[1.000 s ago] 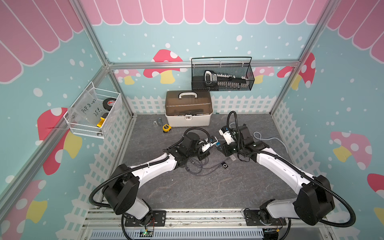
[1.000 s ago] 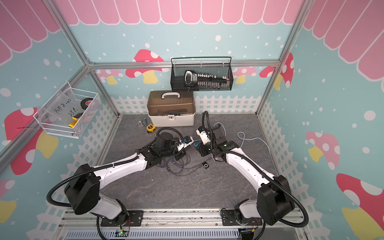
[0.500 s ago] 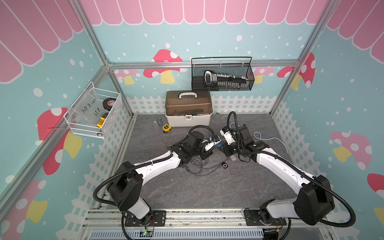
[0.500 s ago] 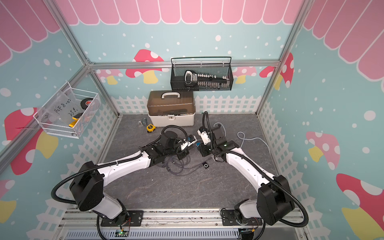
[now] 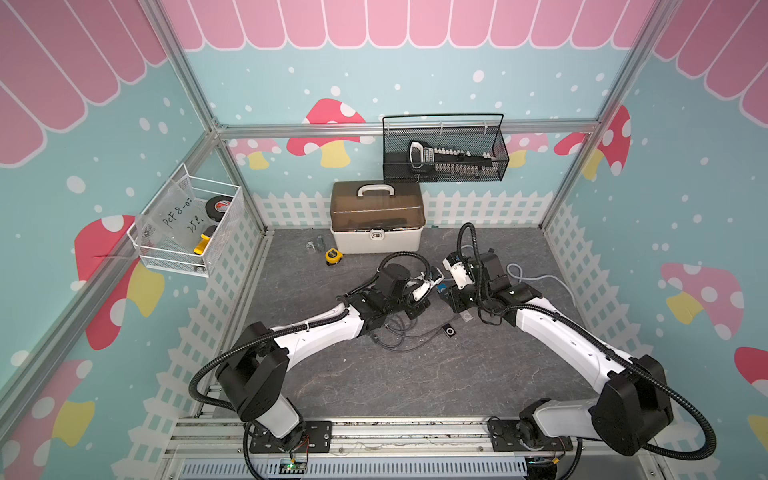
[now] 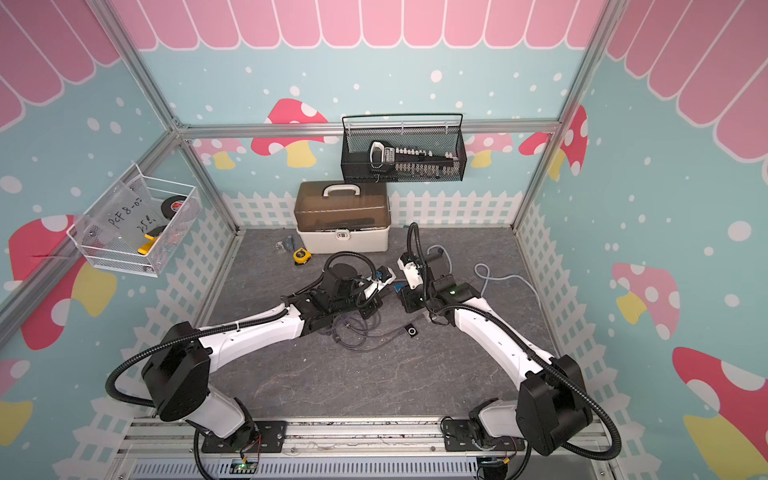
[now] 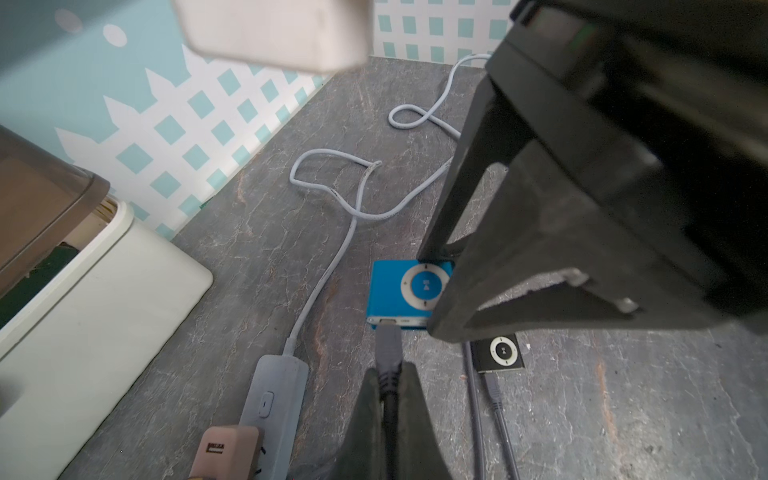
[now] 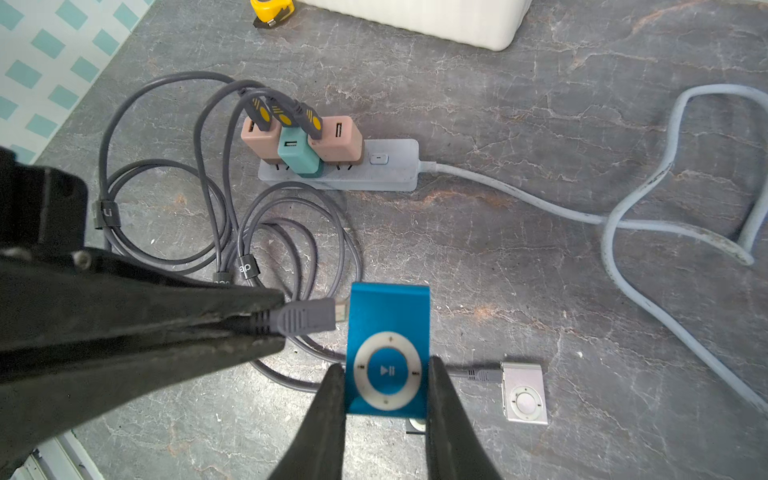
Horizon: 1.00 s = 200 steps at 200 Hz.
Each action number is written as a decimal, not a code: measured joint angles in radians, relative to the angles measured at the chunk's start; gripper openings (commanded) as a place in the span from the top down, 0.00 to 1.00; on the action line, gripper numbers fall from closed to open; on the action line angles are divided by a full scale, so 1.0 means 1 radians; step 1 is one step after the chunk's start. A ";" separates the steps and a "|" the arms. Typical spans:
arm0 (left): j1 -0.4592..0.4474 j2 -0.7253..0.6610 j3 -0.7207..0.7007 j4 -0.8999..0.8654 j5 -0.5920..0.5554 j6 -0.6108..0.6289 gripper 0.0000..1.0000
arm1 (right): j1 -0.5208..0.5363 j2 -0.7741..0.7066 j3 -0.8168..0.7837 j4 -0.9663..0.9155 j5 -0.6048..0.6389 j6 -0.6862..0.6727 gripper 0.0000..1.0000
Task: Charge mp3
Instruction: Insert the charging cable into the MP3 player.
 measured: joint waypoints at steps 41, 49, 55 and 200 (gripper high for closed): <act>-0.007 -0.011 -0.038 0.035 -0.006 0.061 1.00 | 0.000 0.000 -0.002 -0.015 -0.010 0.011 0.94; -0.007 -0.016 -0.048 0.042 -0.006 0.075 1.00 | 0.000 0.000 -0.002 -0.016 -0.017 0.013 0.94; -0.007 -0.019 -0.056 0.048 -0.006 0.086 1.00 | 0.000 0.000 -0.003 -0.016 -0.021 0.016 0.94; -0.005 -0.061 -0.137 0.109 0.050 0.185 1.00 | -0.002 -0.031 -0.037 -0.038 -0.079 0.046 0.95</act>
